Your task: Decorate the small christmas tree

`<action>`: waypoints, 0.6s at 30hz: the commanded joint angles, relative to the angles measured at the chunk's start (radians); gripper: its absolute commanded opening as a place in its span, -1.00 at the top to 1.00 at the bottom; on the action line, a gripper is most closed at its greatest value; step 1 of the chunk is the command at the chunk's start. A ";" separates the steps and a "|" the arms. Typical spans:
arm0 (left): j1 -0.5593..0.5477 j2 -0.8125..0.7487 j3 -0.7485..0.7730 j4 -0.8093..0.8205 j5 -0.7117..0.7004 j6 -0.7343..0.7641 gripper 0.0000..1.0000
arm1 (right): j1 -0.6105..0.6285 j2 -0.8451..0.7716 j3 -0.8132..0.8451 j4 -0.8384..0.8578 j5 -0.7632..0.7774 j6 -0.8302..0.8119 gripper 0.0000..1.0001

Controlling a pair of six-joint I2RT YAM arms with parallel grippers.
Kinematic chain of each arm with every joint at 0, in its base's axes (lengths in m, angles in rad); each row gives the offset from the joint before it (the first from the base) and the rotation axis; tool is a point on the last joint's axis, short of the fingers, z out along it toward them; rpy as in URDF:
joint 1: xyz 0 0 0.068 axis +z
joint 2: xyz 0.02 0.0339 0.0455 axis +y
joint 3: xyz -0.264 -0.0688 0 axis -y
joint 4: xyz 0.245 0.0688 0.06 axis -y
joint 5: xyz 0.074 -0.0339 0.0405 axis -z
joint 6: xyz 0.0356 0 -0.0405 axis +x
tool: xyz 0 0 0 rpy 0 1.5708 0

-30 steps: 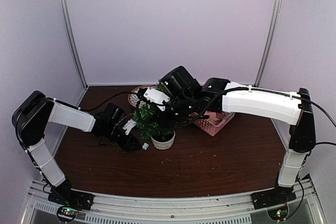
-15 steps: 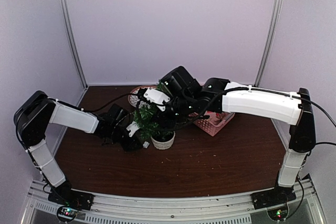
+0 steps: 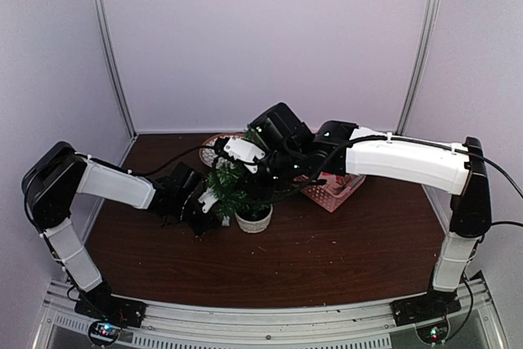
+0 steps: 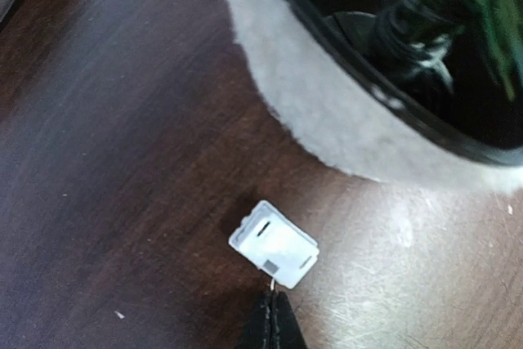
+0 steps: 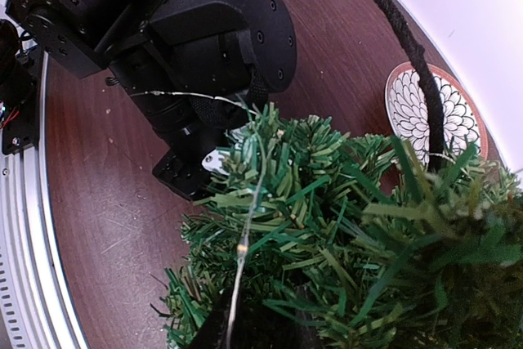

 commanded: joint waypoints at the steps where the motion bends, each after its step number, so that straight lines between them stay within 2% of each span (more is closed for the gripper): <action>1: 0.005 0.010 0.004 -0.054 -0.144 -0.049 1.00 | 0.004 0.014 0.039 -0.003 -0.010 0.010 0.47; 9: 0.068 -0.103 0.002 -0.048 -0.195 -0.095 1.00 | 0.004 0.004 0.036 -0.004 -0.012 0.010 0.47; 13: 0.106 -0.152 0.006 -0.039 -0.171 -0.136 1.00 | 0.004 0.002 0.032 -0.002 -0.012 0.010 0.46; 18: 0.113 -0.181 0.042 -0.050 -0.187 -0.143 1.00 | 0.004 -0.004 0.029 0.002 -0.013 0.011 0.46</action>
